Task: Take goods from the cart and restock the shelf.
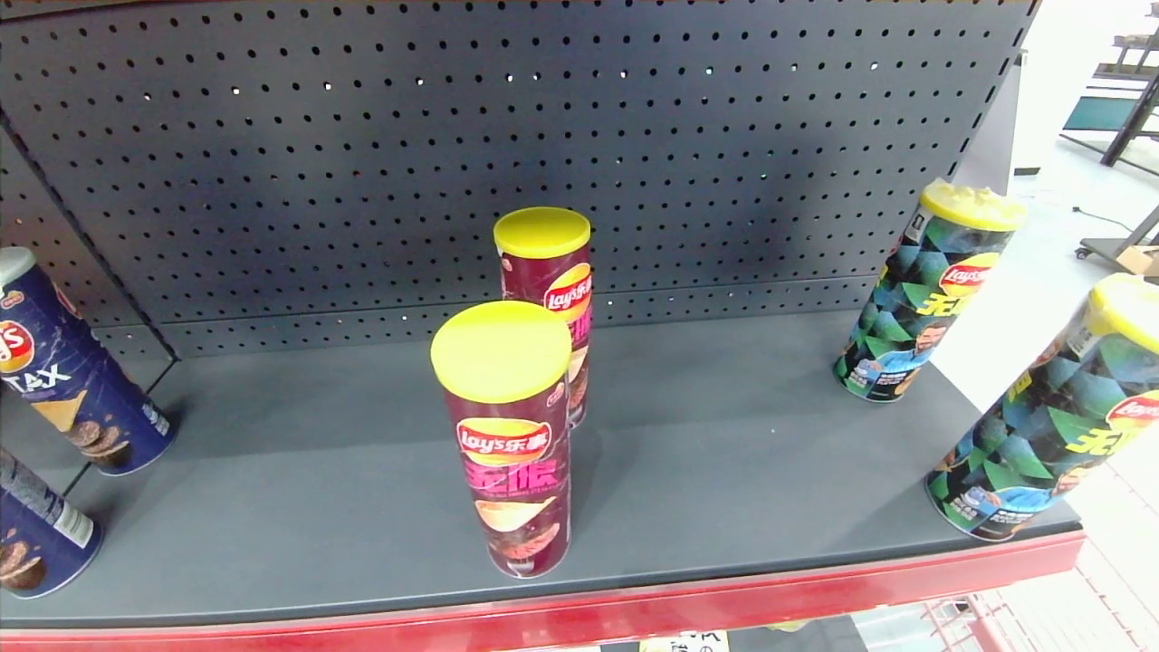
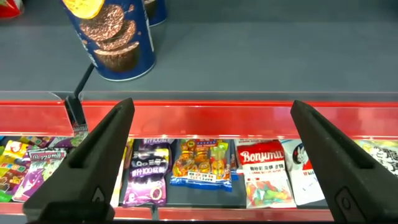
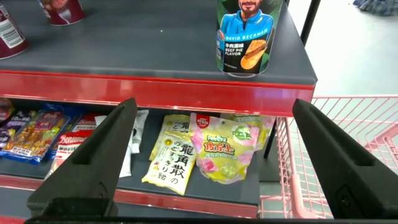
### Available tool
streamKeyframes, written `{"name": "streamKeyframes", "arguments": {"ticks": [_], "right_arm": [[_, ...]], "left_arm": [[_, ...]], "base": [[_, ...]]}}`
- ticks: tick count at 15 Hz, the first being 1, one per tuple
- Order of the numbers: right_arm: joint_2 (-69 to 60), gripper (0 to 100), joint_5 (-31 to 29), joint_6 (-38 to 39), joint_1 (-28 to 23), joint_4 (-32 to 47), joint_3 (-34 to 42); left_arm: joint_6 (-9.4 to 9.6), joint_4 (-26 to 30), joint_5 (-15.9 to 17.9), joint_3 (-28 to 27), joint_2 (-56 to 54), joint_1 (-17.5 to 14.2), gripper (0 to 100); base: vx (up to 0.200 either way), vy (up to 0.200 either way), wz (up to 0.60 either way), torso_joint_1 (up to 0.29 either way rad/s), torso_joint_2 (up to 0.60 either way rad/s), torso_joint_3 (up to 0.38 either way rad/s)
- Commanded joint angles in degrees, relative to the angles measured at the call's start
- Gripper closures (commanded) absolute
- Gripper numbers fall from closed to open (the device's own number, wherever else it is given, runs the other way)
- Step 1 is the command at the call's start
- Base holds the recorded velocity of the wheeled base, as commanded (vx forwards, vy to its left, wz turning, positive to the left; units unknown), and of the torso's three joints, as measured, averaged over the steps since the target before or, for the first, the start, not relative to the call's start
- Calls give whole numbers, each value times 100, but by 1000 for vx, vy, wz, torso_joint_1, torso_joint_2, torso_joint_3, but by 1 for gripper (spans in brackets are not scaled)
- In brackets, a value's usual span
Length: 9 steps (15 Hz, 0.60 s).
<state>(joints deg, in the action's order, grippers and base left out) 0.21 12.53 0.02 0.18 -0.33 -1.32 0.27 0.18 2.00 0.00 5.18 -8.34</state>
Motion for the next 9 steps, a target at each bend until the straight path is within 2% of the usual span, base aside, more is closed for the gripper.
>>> {"name": "streamKeyframes", "arguments": {"ticks": [1, 9], "right_arm": [[-3, 0, -5, -2, -1, 7, 0], [-3, 0, -40, -2, -1, -2, 0]], "left_arm": [[-9, -1, 2, 0, 9, -1, 0], [-36, -1, 2, 0, 9, -1, 0]], "base": [[0, 0, 0, 0, 0, 0], [0, 0, 0, 0, 0, 0]]}}
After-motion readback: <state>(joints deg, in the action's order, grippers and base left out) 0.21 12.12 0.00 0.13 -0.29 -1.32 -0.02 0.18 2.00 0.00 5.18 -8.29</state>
